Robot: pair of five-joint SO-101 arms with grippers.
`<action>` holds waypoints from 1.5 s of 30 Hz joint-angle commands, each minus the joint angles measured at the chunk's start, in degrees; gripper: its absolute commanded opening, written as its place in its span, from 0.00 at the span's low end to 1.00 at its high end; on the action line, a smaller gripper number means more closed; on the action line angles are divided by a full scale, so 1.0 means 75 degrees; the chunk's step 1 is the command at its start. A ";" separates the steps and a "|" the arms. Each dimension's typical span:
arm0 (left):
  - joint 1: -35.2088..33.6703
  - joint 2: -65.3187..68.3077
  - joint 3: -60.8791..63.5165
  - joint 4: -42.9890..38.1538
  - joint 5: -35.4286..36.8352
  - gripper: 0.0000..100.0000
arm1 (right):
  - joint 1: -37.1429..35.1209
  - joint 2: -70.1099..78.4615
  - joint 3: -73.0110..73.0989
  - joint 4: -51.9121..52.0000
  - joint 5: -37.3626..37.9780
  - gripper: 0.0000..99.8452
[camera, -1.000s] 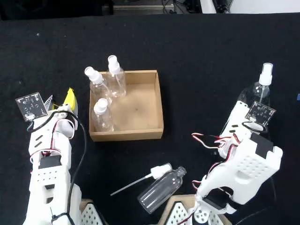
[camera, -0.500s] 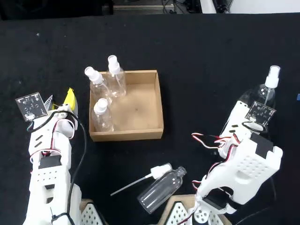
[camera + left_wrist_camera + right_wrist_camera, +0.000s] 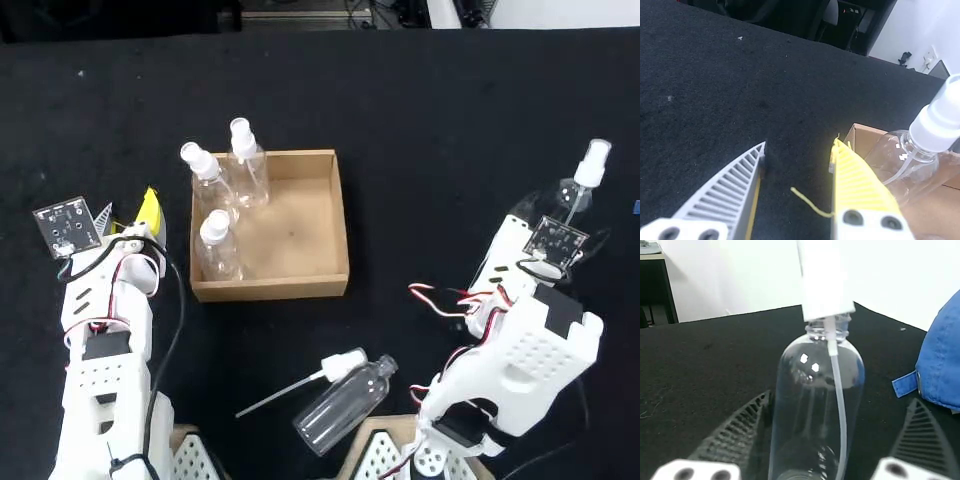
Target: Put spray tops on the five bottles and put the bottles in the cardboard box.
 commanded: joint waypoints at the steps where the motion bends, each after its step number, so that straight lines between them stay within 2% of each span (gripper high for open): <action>1: 0.0064 -0.0082 -0.0076 -0.0188 -0.0059 0.19 | -0.0141 -0.0205 -0.0006 -0.0152 0.0070 0.33; 5: 0.0064 -0.0082 -0.0076 -0.0188 -0.0059 0.19 | -0.0164 -0.0733 0.0170 -0.0082 0.0070 0.33; 8: 0.0064 -0.0082 -0.0076 -0.0188 -0.0059 0.19 | -0.0305 -0.0920 0.0053 0.1090 0.0070 0.32; 11: 0.0064 -0.0082 -0.0076 -0.0188 -0.0059 0.19 | -0.0176 -0.0920 -0.0615 0.2813 0.0012 0.18; 13: 0.0064 -0.0082 -0.0076 -0.0188 -0.0059 0.19 | 0.0082 -0.1002 -0.0979 0.3317 0.0000 0.11; 15: 0.0064 -0.0082 -0.0076 -0.0188 -0.0059 0.19 | 0.0258 -0.1225 -0.1084 0.3493 0.0000 0.12; 18: 0.0064 -0.0082 -0.0076 -0.0188 -0.0047 0.19 | 0.0375 -0.1834 -0.1155 0.4278 0.0047 0.22; 21: 0.0064 -0.0082 -0.0088 -0.0188 -0.0035 0.19 | 0.0328 -0.2760 -0.1155 0.5662 0.0059 0.28; 25: 0.0076 -0.0082 -0.0088 -0.0188 -0.0035 0.19 | 0.0316 -0.4284 -0.1577 0.8229 0.0012 0.27; 30: 0.0076 -0.0082 -0.0088 -0.0188 -0.0035 0.19 | 0.0164 -0.4952 -0.4308 1.2800 -0.0211 0.20; 33: 0.0076 -0.0082 -0.0088 -0.0188 -0.0023 0.19 | 0.0082 -0.4308 -0.6418 1.4910 -0.0750 0.23; 39: 0.0076 -0.0082 -0.0088 -0.0188 -0.0047 0.19 | 0.0105 -0.1928 -0.9993 1.7125 -0.1242 0.33; 45: 0.0076 -0.0082 -0.0088 -0.0188 -0.0047 0.19 | 0.0070 0.0990 -1.3193 1.8344 -0.1301 0.34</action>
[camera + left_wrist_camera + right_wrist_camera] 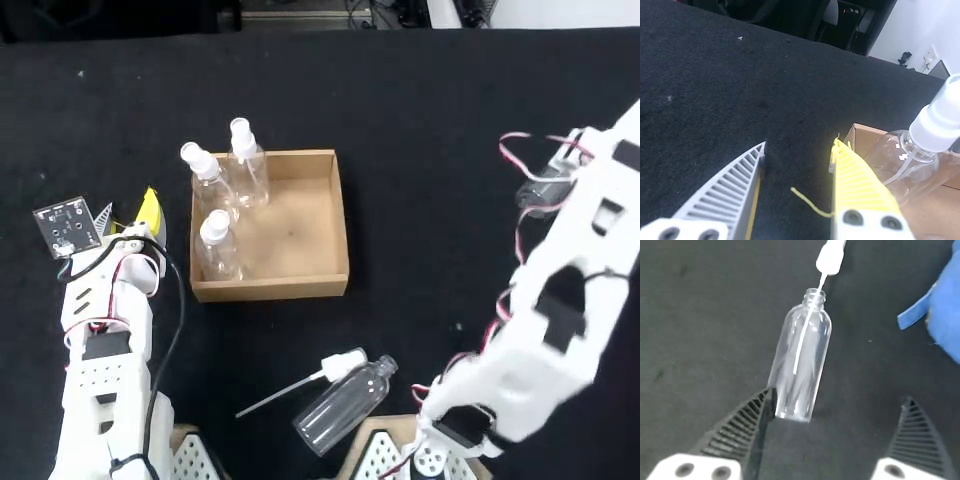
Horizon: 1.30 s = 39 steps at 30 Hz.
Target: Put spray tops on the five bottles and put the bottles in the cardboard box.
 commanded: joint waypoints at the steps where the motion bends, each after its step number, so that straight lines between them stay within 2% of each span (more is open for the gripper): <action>1: 0.0076 -0.0082 -0.0088 -0.0188 -0.0047 0.19 | -0.0094 0.1401 -0.2526 0.0574 -0.0258 0.34; 9: 0.0076 -0.0082 -0.0088 -0.0188 -0.0023 0.19 | -0.0363 0.4495 -0.7297 0.1688 -0.0610 0.34; 16: 0.0076 -0.0082 -0.0088 -0.0188 -0.0023 0.19 | -0.0645 0.6804 -0.9829 0.1723 -0.0610 0.34; 36: 0.0076 -0.0082 -0.0088 -0.0188 -0.0035 0.19 | -0.0399 0.7766 -0.9676 0.1395 -0.0610 0.34; 39: 0.0076 -0.0082 -0.0088 -0.0188 -0.0035 0.19 | -0.0387 0.7766 -0.9688 0.1442 -0.0610 0.28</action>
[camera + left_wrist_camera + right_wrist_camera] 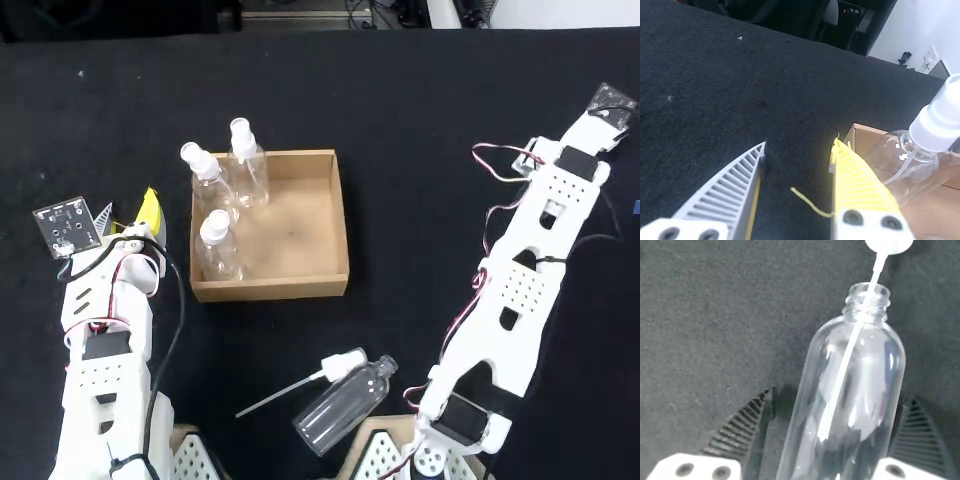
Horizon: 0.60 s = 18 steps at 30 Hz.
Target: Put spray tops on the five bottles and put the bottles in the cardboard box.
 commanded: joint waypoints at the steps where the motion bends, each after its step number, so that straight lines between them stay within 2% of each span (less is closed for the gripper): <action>1: 0.0076 -0.0082 -0.0088 -0.0188 -0.0023 0.19 | 0.0117 -0.0158 -0.0287 -0.0199 -0.0047 0.23; 4: 0.0076 -0.0082 -0.0088 -0.0188 -0.0023 0.19 | 0.0129 -0.0100 -0.0533 -0.0188 -0.0047 0.07; 6: 0.0076 -0.0082 -0.0088 -0.0188 -0.0023 0.19 | 0.0234 -0.0088 -0.0568 -0.0176 -0.0047 0.01; 16: 0.0076 -0.0082 -0.0088 -0.0188 -0.0012 0.19 | 0.0715 -0.0334 -0.0604 0.0610 0.0047 0.01; 18: 0.0076 -0.0082 -0.0088 -0.0188 -0.0012 0.19 | 0.0797 -0.0522 -0.0604 0.0914 0.0387 0.01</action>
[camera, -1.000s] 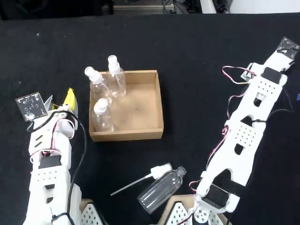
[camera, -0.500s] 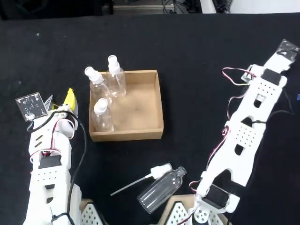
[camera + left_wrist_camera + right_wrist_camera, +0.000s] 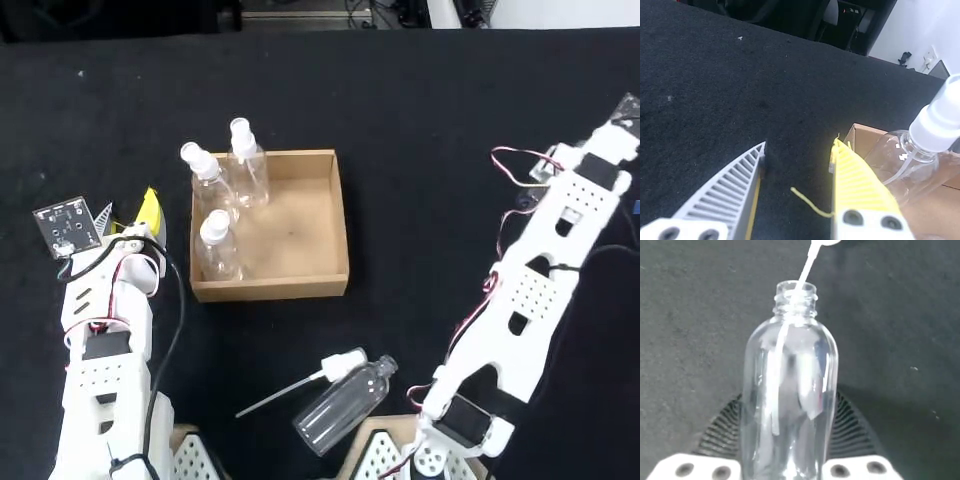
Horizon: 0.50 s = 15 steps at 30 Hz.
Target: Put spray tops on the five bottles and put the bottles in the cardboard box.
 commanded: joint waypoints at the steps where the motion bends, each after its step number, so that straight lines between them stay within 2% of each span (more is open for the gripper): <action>1: 0.0076 -0.0082 -0.0088 -0.0188 -0.0012 0.19 | 0.0281 -0.0604 -0.0440 0.0563 0.0527 0.01; 15: 0.0076 -0.0082 -0.0100 -0.0199 -0.0012 0.19 | 0.0516 -0.1401 -0.0440 0.0832 0.0762 0.01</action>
